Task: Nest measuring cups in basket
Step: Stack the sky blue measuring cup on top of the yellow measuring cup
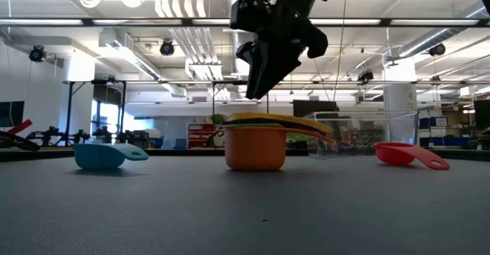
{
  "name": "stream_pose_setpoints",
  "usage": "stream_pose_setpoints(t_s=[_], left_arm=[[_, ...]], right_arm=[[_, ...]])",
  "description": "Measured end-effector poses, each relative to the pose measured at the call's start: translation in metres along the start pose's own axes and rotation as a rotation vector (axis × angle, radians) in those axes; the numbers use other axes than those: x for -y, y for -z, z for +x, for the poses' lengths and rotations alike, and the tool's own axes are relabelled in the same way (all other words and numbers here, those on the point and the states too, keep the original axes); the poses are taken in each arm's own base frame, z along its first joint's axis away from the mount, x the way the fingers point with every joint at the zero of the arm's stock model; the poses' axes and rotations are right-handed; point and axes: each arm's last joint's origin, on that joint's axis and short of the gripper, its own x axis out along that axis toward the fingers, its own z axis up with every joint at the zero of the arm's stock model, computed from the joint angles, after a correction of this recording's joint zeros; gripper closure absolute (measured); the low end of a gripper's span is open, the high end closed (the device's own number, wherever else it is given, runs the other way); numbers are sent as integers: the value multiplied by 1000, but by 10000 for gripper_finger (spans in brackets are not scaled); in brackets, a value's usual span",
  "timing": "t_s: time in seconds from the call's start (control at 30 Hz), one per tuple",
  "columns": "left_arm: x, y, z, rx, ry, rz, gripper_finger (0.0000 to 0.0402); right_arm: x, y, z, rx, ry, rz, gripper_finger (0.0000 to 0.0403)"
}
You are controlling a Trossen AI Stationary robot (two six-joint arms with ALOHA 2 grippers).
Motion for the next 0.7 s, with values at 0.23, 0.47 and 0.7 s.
stream_pose_setpoints(t_s=[0.23,0.47,0.7], left_arm=[[0,4,0,-35,0,13,398],[-1,8,0,-73,-32,-3,398],[-1,8,0,-80,-38,-6,398]], right_arm=[[-2,5,-30,-46,48,41,203],[-17,33,-79,34,87,129,215],[-55,85,-111,198,97,256,235]])
